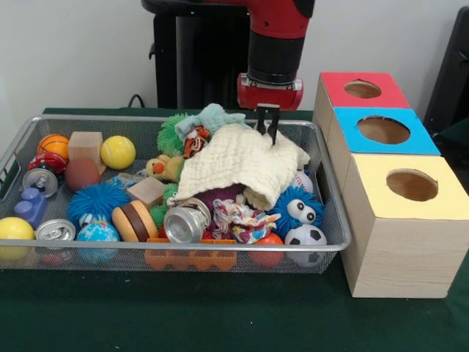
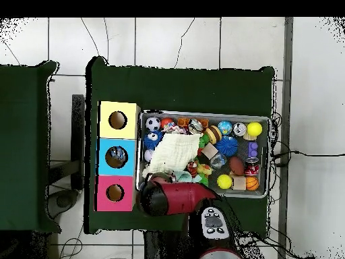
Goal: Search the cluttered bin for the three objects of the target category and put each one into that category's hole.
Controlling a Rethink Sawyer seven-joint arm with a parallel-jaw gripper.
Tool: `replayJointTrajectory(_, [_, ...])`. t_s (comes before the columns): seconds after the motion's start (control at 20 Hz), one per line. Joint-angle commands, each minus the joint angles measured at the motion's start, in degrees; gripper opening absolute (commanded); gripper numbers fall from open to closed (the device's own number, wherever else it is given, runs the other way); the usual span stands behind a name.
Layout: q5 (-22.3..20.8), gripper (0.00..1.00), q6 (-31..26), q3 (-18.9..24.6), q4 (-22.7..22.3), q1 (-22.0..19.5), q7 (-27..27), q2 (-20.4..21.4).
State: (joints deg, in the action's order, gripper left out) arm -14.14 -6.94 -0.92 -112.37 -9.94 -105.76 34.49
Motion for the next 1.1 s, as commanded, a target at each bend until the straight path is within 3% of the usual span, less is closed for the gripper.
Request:
replayJointTrajectory(0.05, [5.4, 0.00, 4.1, 1.1, -3.7, 1.2, -14.7, -3.5])
replayJointTrajectory(0.4, [6.6, 0.00, 6.1, 1.7, -4.2, 1.2, -13.5, -3.9])
replayJointTrajectory(0.7, [7.2, 0.00, 7.3, -3.6, -3.7, 4.8, -12.8, -3.0])
replayJointTrajectory(1.05, [5.5, 0.00, 7.2, -2.3, -5.2, 1.0, -10.3, -0.8])
replayJointTrajectory(1.1, [5.4, 1.00, 7.1, -2.1, -5.2, 0.6, -10.1, -0.8])
